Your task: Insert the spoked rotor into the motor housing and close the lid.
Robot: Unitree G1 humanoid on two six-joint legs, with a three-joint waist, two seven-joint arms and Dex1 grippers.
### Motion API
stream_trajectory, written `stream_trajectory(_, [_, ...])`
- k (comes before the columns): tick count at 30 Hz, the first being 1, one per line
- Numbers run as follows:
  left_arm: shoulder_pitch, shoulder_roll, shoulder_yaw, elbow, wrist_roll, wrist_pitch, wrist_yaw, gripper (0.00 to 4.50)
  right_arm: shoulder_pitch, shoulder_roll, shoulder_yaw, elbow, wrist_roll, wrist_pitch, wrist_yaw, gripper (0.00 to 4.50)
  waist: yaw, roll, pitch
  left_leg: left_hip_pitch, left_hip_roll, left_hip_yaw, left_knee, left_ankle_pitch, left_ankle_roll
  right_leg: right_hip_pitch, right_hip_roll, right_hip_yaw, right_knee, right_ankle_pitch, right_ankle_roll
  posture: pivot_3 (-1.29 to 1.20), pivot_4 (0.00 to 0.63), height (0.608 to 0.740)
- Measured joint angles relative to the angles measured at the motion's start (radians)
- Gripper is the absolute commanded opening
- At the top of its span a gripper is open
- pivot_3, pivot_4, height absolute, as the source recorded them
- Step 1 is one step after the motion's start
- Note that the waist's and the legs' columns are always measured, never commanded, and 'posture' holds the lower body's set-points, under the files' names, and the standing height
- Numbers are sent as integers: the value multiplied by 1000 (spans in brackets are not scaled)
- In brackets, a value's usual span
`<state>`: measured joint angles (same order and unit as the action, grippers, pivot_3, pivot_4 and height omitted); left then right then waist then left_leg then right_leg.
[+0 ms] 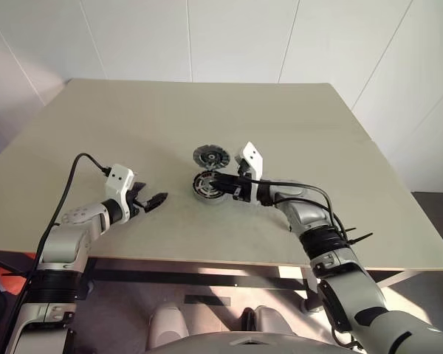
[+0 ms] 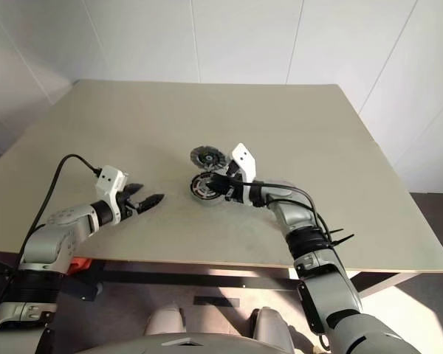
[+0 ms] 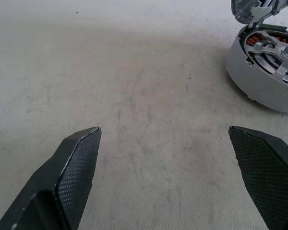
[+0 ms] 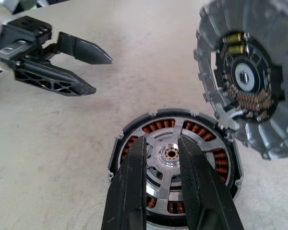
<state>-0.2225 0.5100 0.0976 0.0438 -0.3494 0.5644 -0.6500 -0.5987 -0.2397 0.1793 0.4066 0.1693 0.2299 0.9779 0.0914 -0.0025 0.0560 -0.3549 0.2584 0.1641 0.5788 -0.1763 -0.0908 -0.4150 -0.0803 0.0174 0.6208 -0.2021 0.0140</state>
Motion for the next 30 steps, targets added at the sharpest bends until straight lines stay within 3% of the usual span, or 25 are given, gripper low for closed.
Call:
stream_trajectory(7, [-1,-2,0,0,0,0,0,4500,-56,-100,46,-36,-53,-29,70,1108,0,0,0,0,0,0,0,0,0,0,0,0,0,0,0,0,0,740])
stream_trajectory(12, [-6,-2,-2,-1,2,0,0,4500,-139,-224,160,-2,-204,-197,141,2641,1,0,0,-1,0,0,0,0,1,-1,0,0,0,0,0,0,0,740])
stream_trajectory(15, [-25,-1,-8,-2,2,2,0,4500,-184,-232,206,55,-268,-315,160,3597,1,0,0,-5,0,0,1,0,1,-5,0,0,1,0,0,0,0,740])
stream_trajectory(21, [-56,-2,-22,-11,2,9,2,4500,-319,-229,306,179,-348,-542,288,3597,-7,0,0,-10,0,0,3,-1,2,-8,0,0,1,0,0,0,0,740])
stream_trajectory(30, [-30,-4,-22,-46,0,14,16,4500,-400,-169,386,388,-450,-760,310,3597,-21,-1,0,-13,0,-1,6,-2,3,-8,0,-2,1,0,-1,0,0,740])
